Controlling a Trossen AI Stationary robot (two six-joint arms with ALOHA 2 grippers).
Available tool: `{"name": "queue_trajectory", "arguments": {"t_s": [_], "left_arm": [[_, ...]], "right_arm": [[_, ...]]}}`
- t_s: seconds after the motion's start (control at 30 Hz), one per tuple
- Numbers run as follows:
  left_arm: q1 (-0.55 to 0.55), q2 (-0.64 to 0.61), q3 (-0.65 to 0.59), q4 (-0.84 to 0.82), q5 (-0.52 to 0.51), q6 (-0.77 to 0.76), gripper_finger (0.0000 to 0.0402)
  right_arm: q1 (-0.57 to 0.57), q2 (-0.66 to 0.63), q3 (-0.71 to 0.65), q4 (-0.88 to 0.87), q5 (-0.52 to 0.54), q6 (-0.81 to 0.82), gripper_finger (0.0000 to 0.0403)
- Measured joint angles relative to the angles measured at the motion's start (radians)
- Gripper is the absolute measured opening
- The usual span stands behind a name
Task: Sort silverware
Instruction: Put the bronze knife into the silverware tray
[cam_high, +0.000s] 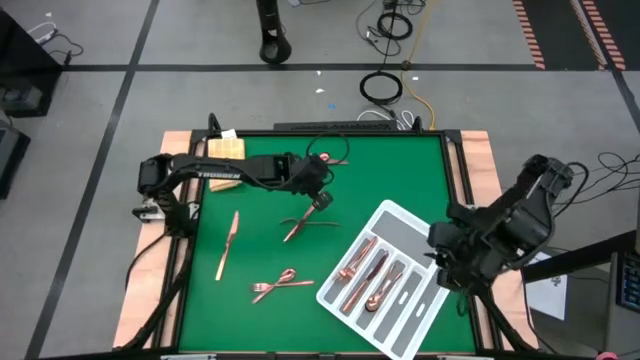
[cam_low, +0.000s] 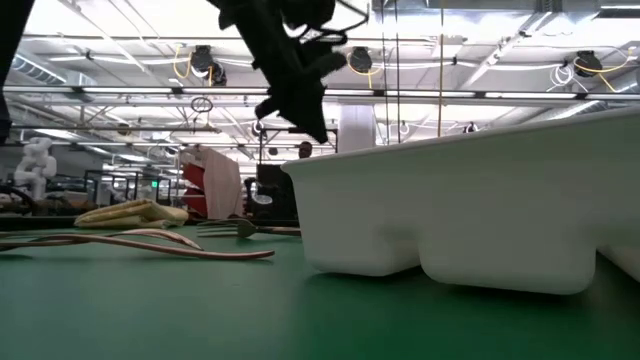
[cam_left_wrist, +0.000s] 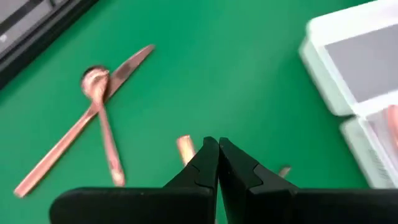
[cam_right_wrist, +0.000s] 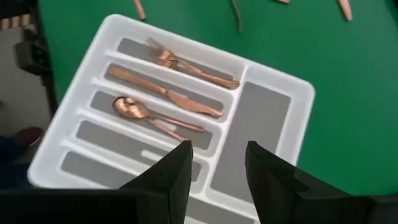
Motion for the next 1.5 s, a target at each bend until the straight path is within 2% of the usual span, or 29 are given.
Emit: {"name": "queue_trajectory", "arguments": {"t_s": [0.2, 0.3, 0.47, 0.63, 0.77, 0.9, 1.0, 1.1, 1.17, 1.37, 1.5], "left_arm": [[0.007, 0.0, -0.035, 0.076, -0.032, -0.071, 0.0013], [0.004, 0.0, -0.036, 0.065, 0.0, -0.071, 0.0013], [0.002, 0.025, -0.038, -0.051, 0.029, -0.065, 0.0013], [0.0, 0.044, -0.036, 0.004, 0.093, -0.01, 0.0016], [0.0, 0.057, -0.037, 0.056, 0.159, -0.009, 0.0044], [0.004, 0.07, -0.037, 0.074, 0.239, -0.008, 0.0092], [0.001, 0.086, -0.036, 0.059, 0.212, -0.043, 0.0124], [-0.001, 0.097, -0.036, -0.028, 0.058, -0.183, 0.0137], [0.0, 0.102, -0.037, -0.104, 0.01, -0.259, 0.0139], [-0.004, 0.1, -0.036, -0.075, 0.012, -0.286, 0.0139], [-0.001, 0.136, -0.035, -0.074, 0.061, -0.304, 0.0139]], "right_arm": [[0.064, 0.0, 0.0, 0.001, 0.067, 0.049, 0.0139], [0.078, 0.0, 0.0, 0.001, 0.075, 0.071, 0.0139], [0.1, 0.0, -0.001, 0.001, 0.076, 0.09, 0.0139], [0.123, 0.0, -0.001, 0.001, 0.081, 0.104, 0.0139], [0.146, 0.0, -0.001, 0.001, 0.091, 0.134, 0.0139], [0.182, 0.0, -0.001, 0.001, 0.107, 0.173, 0.0139], [0.202, 0.004, -0.001, 0.001, 0.108, 0.201, 0.0139], [0.22, 0.014, -0.001, 0.001, 0.109, 0.215, 0.0139], [0.231, 0.025, -0.001, 0.0, 0.109, 0.225, 0.0139], [0.258, 0.05, -0.002, 0.001, 0.108, 0.225, 0.0139], [0.26, 0.05, -0.002, 0.001, 0.106, 0.23, 0.0139]]}}
